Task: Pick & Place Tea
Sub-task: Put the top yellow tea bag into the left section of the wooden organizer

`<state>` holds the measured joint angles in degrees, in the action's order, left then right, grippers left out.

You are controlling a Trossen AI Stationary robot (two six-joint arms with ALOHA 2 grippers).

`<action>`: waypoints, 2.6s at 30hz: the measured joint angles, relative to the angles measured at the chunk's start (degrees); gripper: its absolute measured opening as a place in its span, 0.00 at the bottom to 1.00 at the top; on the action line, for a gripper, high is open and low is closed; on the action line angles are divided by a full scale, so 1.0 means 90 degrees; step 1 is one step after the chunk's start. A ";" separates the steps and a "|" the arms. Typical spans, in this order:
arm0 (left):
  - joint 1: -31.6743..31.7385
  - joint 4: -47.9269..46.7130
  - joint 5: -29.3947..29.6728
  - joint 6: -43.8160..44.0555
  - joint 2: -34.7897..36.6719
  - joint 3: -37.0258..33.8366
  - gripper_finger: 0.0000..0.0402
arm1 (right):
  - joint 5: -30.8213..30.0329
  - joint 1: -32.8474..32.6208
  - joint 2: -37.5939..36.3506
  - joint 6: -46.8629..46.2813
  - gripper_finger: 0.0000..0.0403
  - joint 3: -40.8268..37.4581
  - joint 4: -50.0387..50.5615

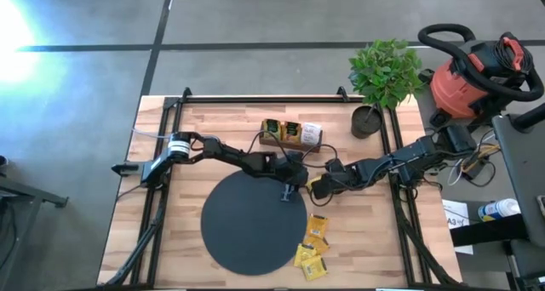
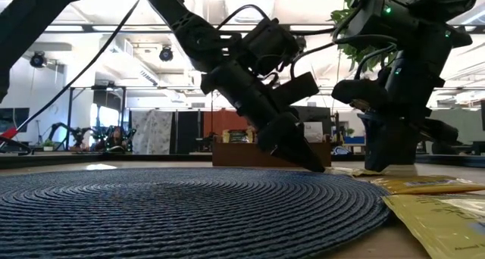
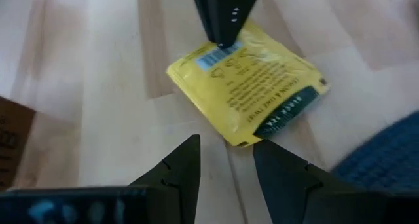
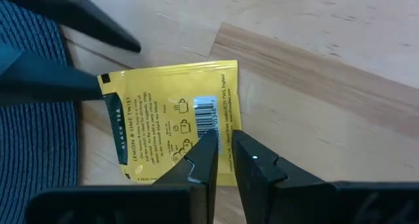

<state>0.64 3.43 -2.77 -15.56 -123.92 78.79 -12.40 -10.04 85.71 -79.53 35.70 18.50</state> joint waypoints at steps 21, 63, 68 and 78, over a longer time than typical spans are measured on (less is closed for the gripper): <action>-0.0151 0.0328 0.0042 -0.0786 -0.0005 -0.0030 0.35 | 0.0010 -0.0003 -0.0005 -0.0117 0.12 -0.0008 -0.0159; -0.0240 -0.0214 0.0470 -0.0747 0.0066 -0.0037 0.35 | -0.0017 -0.0010 -0.0357 0.0047 0.12 -0.0219 -0.0224; -0.0239 -0.0209 0.0472 -0.0724 0.0063 -0.0039 0.35 | 0.0132 -0.0008 -0.0165 0.0048 0.12 -0.0287 -0.0338; -0.0238 -0.0198 0.0483 -0.0754 0.0058 -0.0042 0.35 | 0.0205 -0.0003 0.0007 -0.0047 0.12 -0.0291 -0.0384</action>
<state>-1.50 1.64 1.57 -22.35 -123.39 78.41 -10.56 -10.07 85.78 -79.95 33.08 15.05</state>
